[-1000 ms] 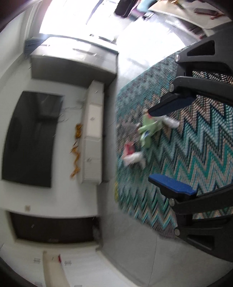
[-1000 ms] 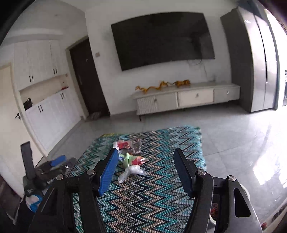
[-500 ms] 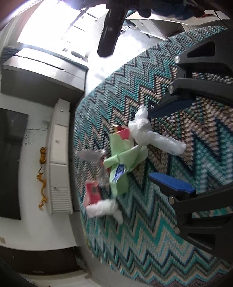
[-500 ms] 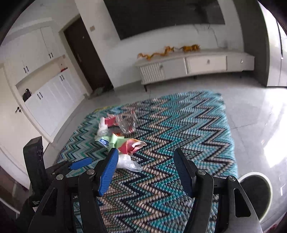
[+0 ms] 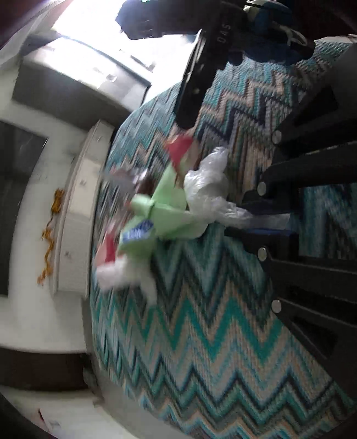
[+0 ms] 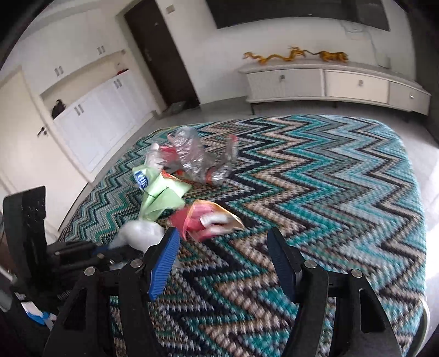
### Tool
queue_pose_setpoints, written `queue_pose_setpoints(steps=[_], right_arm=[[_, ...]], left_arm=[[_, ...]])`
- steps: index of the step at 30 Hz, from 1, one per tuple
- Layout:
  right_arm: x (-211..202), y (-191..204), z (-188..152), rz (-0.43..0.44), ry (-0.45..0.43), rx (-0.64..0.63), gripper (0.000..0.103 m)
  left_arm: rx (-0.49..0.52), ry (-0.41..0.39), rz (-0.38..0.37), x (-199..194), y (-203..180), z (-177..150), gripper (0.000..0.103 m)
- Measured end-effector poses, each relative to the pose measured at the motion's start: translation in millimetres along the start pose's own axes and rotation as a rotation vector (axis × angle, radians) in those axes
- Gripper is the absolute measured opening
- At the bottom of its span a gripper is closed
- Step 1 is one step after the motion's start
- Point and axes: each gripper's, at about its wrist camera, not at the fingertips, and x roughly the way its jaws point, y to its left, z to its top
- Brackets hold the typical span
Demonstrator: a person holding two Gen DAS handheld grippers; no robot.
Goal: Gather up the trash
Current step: 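Lower the left tool onto the white plastic bag and close it, then carry the white bag and red chip bag to the bin and open both tools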
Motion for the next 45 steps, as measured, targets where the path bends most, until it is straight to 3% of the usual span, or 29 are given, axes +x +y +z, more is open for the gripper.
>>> queue_pose_setpoints(steps=[6,12,18,30,45], right_arm=[[23,8,8,0.018,0.010,-0.040,0.070],[35,13,9,-0.003,0.041,-0.061,0.072],[29,18,3,-0.028,0.042,-0.090,0.066],[-53,21,-46,0.008,-0.038,0.029,0.065],[-185,31,-113,0.027,-0.239,0.152,0.065]], left_arm=[[-0.093,-0.036,0.038,-11,27,-6,0.007],[-0.046,-0.036,0.037,-12,13,-11,0.007],[-0.029,-0.034,0.034,-24,1,-20,0.007],[0.010,-0.096,0.014,-79,-19,-31,0.007],[0.097,-0.197,-0.026,-157,-65,-44,0.007]])
